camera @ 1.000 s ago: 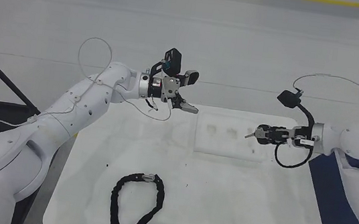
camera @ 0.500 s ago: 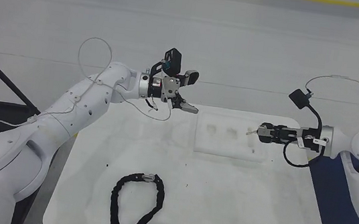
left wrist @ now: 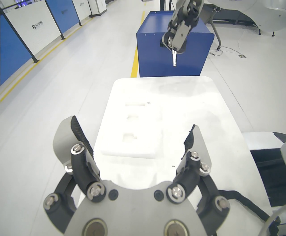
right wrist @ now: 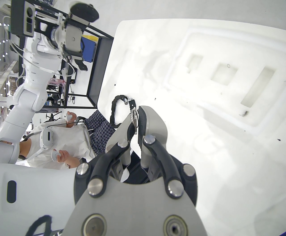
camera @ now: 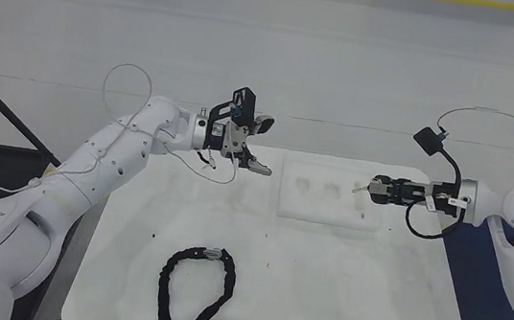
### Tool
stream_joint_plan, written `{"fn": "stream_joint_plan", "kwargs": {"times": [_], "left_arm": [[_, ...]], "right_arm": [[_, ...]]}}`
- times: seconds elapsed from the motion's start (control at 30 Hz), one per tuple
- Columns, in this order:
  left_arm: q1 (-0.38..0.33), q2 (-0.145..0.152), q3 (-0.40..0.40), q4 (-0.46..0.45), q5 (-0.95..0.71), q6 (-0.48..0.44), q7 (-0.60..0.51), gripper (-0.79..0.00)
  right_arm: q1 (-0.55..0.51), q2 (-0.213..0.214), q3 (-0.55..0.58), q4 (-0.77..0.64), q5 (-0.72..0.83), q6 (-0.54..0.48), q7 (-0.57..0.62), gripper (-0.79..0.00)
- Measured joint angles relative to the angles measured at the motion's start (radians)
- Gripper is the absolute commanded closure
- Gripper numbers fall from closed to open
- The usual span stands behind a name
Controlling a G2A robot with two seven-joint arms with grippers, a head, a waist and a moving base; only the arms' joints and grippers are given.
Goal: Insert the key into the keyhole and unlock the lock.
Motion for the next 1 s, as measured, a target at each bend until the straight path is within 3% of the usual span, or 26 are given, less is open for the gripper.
{"fn": "stream_joint_plan", "kwargs": {"times": [0.27,0.57,0.77,1.0], "left_arm": [[0.169,0.059,-0.056,-0.080,0.079,0.008,0.039,-0.785],[0.313,0.124,-0.135,-0.132,0.208,-0.001,0.132,-0.785],[0.358,0.168,-0.130,-0.140,0.266,0.000,0.155,-0.785],[0.363,0.183,-0.100,-0.143,0.338,0.000,0.161,-0.785]], "right_arm": [[0.000,0.000,0.000,0.000,0.000,0.000,0.000,0.000],[0.000,0.000,0.000,0.000,0.000,0.000,0.000,0.000],[0.000,0.000,0.000,0.000,0.000,0.000,0.000,0.000],[0.000,0.000,0.000,0.000,0.000,0.000,0.000,0.000]]}}
